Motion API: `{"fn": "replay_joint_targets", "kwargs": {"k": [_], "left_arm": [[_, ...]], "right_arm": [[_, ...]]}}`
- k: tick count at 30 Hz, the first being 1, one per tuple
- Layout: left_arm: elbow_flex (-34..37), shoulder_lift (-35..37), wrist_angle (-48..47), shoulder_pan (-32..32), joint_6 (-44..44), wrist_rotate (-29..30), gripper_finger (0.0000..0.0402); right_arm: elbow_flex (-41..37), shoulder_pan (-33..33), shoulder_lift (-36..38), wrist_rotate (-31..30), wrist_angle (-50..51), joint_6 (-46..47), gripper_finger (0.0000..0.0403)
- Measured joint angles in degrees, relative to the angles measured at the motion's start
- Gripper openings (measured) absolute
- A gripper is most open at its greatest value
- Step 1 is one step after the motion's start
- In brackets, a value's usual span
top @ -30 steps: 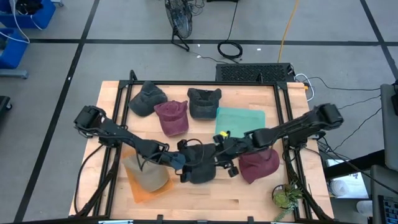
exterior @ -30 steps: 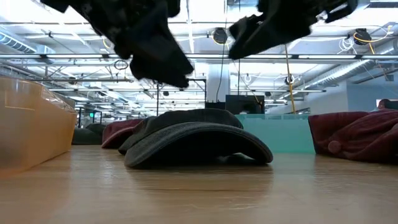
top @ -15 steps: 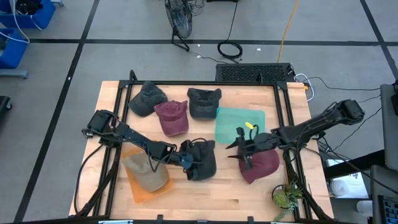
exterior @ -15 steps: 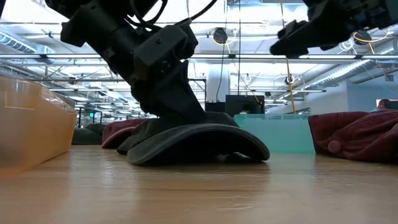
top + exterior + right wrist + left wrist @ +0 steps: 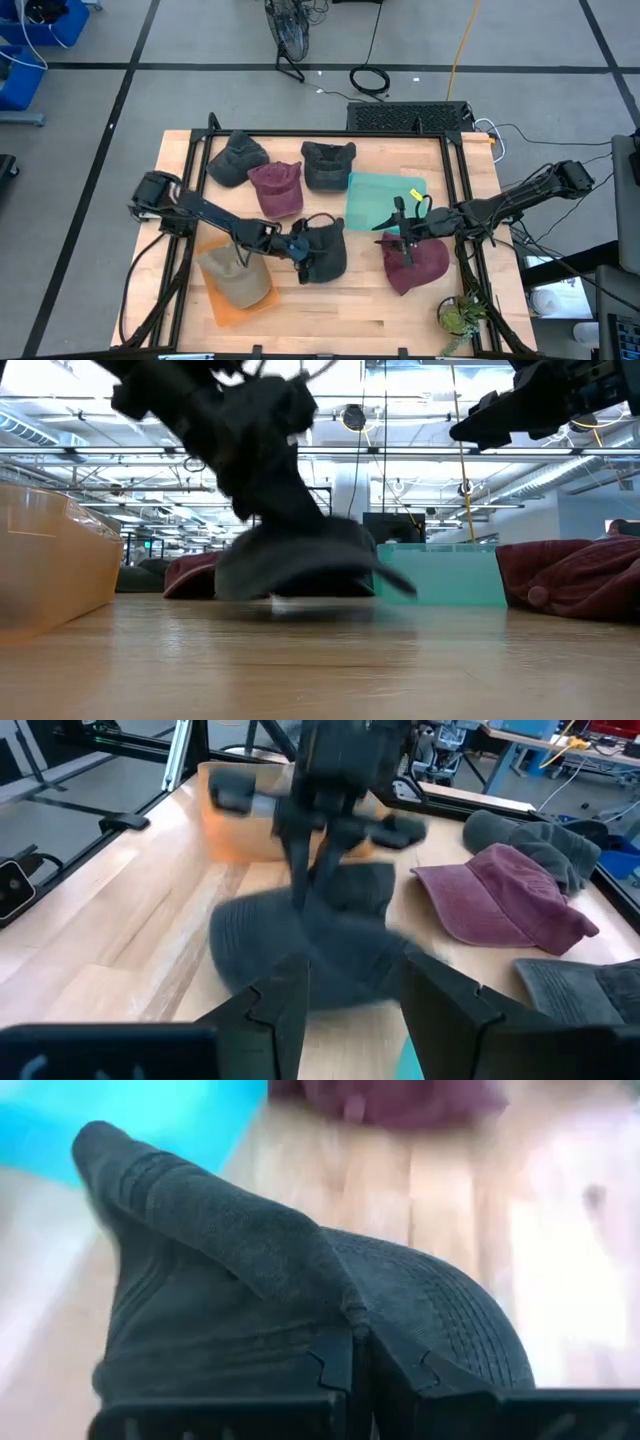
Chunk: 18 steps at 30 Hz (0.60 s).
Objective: Pick & Place hat
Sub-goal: Put the bottom black cap into the orange bin
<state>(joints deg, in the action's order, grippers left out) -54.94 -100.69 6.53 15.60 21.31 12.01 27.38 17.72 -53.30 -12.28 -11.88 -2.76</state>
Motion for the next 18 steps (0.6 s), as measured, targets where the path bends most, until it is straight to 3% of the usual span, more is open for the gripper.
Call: {"fn": "replay_joint_targets", "kwargs": {"k": [5,9,13,18], "left_arm": [[0.0,10.5,-7.2,0.9,-0.1,0.5,0.0009],[0.0,19.4,-16.2,5.0,1.1,0.9,0.0016],[-0.1,26.7,-25.7,11.1,6.5,2.5,0.001],[-0.1,31.8,-35.0,19.3,18.0,9.4,0.0013]], "right_arm": [[0.0,0.0,1.3,0.0,1.3,0.1,0.0134],[0.0,0.0,1.7,0.1,2.4,0.6,0.0134],[0.0,0.0,1.7,0.1,3.1,0.6,0.0134],[0.0,0.0,1.7,0.0,3.1,0.8,0.0134]]}}
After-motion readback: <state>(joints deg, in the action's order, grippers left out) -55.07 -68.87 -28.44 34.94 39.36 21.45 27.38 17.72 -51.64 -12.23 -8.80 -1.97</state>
